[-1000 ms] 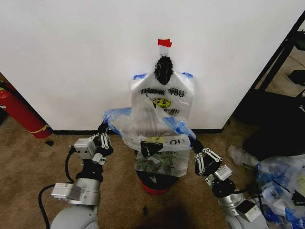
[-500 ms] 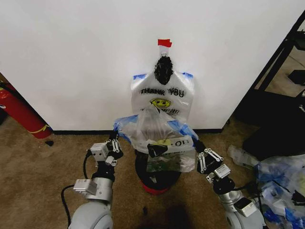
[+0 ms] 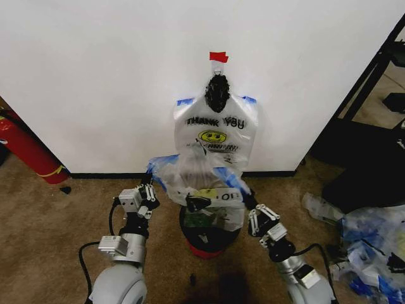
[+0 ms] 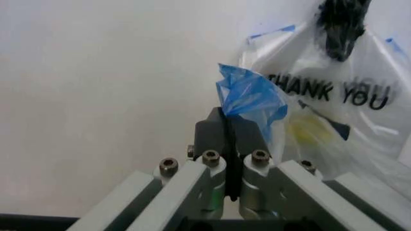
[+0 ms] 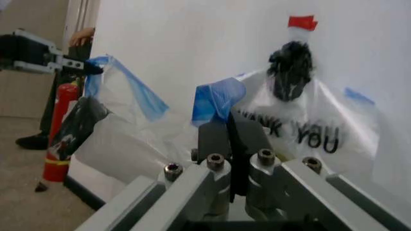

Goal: Pick up the garbage bag from the wall and place it over the trash bin.

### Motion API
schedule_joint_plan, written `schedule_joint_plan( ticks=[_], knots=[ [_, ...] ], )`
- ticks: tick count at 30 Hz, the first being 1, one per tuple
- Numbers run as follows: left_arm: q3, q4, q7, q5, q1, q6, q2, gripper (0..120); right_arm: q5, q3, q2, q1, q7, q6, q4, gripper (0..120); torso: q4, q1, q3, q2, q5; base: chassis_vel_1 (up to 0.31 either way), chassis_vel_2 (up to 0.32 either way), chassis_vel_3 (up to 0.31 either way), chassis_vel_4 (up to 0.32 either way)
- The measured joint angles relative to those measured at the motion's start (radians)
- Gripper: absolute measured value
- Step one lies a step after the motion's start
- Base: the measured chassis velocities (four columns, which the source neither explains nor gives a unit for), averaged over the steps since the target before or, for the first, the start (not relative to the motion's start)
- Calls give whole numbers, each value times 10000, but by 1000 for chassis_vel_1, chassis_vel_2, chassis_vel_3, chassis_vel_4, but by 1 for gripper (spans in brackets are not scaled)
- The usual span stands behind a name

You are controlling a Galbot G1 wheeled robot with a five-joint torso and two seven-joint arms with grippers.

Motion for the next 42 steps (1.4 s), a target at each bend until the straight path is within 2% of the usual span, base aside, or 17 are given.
schedule_joint_plan(
  ticks=[8, 18, 21, 29, 35, 42],
  knots=[
    [409, 597, -57, 295, 198, -7, 50, 0, -62, -66, -41, 49, -175, 174, -686, 0, 0, 0, 0, 0, 0, 0, 0, 0, 0],
    [712, 566, -59, 1276, 1234, -341, 928, 0, 758, -116, -1700, -727, -180, -348, -461, 0, 0, -1, -2, 0, 1, 0, 0, 0, 0],
    [717, 648, -53, 1485, 1478, -465, 978, 0, 1228, -200, -2003, -818, -180, -464, -696, 0, 0, -1, -1, 0, 2, 0, 0, 0, 0],
    [776, 572, 100, 1681, 1712, -553, 934, 0, 1994, -37, -2298, -1075, -425, -412, -508, 0, -1, -1, -1, 0, 1, 0, 0, 0, 0],
    [851, 335, 504, 1688, 1754, -638, 751, 0, 3218, 206, -2485, -1134, -1477, -150, 3, 0, 0, -1, 0, 0, 1, 0, 0, 0, 0],
    [763, 226, 650, 1945, 1965, -567, 933, 0, 3171, 229, -2431, -1166, -1593, -174, 147, 0, 0, -1, -1, 0, 0, 0, 0, 0, 0]
  ],
)
